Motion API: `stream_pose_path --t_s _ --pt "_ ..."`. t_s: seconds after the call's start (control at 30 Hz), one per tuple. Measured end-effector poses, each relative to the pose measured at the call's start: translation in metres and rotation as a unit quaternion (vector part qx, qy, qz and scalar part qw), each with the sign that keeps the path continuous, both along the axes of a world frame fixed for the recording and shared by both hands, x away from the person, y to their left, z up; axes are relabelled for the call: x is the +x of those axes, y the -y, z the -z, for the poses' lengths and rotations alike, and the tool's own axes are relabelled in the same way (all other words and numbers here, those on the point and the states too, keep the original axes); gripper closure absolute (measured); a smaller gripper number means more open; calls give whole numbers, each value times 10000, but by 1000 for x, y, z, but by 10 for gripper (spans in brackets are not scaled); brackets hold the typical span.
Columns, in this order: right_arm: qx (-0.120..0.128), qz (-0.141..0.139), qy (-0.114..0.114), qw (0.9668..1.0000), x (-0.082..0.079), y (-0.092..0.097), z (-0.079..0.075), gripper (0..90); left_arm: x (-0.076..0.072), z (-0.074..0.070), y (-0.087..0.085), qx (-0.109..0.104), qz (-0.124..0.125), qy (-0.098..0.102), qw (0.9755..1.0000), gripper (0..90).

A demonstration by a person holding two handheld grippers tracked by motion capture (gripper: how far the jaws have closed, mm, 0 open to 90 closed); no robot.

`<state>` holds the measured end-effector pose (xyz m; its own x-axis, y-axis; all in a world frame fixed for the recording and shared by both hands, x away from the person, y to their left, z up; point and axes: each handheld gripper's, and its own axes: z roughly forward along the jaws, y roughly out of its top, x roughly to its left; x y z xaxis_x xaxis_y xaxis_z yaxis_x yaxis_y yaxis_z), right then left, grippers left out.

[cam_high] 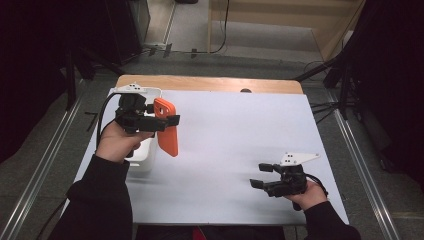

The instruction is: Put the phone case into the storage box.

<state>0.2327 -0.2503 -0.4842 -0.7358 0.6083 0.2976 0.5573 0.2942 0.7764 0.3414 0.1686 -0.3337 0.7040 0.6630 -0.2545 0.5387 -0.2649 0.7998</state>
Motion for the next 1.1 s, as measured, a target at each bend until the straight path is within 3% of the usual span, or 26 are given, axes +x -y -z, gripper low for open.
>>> stream_pose_path --t_s 0.7,1.1 --pt "-1 -85 49 10000 -1 -2 -1 260 4 -9 -26 -5 -298 45 9995 159" --pt "-21 -81 45 10000 -1 -2 0 260 8 -11 -43 52 -629 91 9980 159"
